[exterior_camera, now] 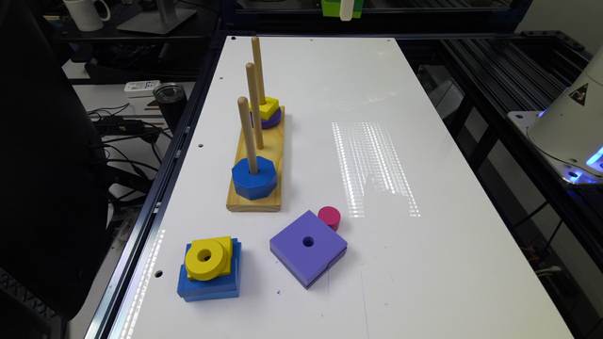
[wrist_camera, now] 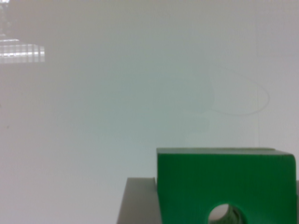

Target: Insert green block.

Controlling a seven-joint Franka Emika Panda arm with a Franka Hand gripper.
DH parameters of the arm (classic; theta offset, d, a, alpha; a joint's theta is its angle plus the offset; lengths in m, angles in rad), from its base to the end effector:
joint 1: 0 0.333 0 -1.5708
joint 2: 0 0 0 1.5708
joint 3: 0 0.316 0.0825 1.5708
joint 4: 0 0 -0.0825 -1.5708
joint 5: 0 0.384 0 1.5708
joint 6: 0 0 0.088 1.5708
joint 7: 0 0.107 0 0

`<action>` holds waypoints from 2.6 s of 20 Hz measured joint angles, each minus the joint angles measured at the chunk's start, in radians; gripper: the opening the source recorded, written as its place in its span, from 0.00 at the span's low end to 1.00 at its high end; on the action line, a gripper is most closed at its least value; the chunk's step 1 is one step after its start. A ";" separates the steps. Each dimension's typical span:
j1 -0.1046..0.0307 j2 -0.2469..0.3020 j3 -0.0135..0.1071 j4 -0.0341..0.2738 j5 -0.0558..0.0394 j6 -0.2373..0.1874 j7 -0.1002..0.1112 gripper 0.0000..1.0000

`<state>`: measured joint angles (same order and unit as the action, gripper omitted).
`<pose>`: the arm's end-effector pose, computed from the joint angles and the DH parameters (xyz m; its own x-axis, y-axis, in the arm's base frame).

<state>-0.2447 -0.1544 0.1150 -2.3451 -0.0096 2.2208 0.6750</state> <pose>0.4806 -0.0625 0.3972 0.6961 -0.7169 0.0385 -0.7174 -0.6966 0.0018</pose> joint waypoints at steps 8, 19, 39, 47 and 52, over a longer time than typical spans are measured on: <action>0.000 0.047 0.086 0.026 0.0019 0.036 0.086 0.00; 0.000 0.171 0.207 0.144 -0.0068 0.039 0.212 0.00; 0.005 0.383 0.358 0.345 -0.1189 0.038 0.422 0.00; 0.013 0.409 0.369 0.373 -0.1334 0.036 0.444 0.00; 0.013 0.412 0.372 0.377 -0.1359 0.036 0.447 0.00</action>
<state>-0.2316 0.2579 0.4870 -1.9680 -0.1455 2.2568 1.1224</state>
